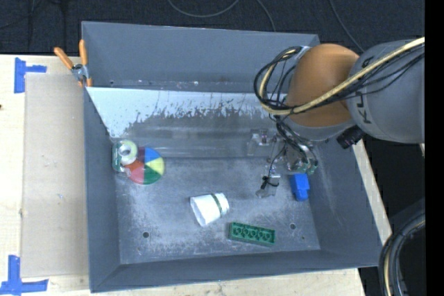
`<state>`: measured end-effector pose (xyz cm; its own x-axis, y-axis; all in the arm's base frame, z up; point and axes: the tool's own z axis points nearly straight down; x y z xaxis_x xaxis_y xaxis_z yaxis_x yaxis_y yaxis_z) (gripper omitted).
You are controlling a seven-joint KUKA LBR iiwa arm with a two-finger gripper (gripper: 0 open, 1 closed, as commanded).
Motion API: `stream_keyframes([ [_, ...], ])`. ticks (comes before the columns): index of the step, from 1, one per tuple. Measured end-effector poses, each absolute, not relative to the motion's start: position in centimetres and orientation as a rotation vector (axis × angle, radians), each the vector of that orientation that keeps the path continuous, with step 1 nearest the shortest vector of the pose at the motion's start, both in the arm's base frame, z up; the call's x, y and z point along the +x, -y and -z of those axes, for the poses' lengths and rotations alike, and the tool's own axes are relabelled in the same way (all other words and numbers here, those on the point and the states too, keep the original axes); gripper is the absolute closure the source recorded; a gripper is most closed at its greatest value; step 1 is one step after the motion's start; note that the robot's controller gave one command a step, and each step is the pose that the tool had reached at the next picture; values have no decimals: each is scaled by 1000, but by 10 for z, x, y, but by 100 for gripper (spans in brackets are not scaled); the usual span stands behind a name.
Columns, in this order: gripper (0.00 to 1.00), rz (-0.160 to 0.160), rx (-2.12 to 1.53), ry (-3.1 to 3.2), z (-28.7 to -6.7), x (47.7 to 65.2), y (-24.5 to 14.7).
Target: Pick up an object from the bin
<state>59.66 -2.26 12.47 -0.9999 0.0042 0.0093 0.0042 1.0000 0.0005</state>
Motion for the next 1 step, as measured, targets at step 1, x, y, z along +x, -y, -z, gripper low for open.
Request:
stream_keyframes([
  [1,0,0,-6,3140,-129,598,23],
])
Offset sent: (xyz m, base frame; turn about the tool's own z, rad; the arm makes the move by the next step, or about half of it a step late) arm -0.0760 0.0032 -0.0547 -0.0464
